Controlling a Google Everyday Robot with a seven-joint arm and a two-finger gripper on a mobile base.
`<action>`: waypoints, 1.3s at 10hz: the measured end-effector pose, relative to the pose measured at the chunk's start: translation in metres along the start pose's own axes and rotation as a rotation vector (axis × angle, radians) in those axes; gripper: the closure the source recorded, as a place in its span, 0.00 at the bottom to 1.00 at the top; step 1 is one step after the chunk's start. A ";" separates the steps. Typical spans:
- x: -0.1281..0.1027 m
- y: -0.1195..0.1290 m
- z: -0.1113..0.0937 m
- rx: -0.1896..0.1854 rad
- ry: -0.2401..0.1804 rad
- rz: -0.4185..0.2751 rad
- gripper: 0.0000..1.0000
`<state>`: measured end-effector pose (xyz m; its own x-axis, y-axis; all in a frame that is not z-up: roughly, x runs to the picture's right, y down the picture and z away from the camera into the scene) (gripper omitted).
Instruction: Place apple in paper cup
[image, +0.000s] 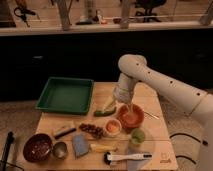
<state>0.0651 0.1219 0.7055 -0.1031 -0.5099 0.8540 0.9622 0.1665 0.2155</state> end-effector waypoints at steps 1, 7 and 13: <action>0.001 0.001 -0.001 -0.001 -0.002 0.002 0.20; 0.003 0.002 -0.003 -0.003 -0.007 0.001 0.20; 0.003 0.001 -0.003 -0.004 -0.008 0.000 0.20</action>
<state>0.0667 0.1177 0.7064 -0.1054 -0.5029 0.8579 0.9633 0.1626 0.2136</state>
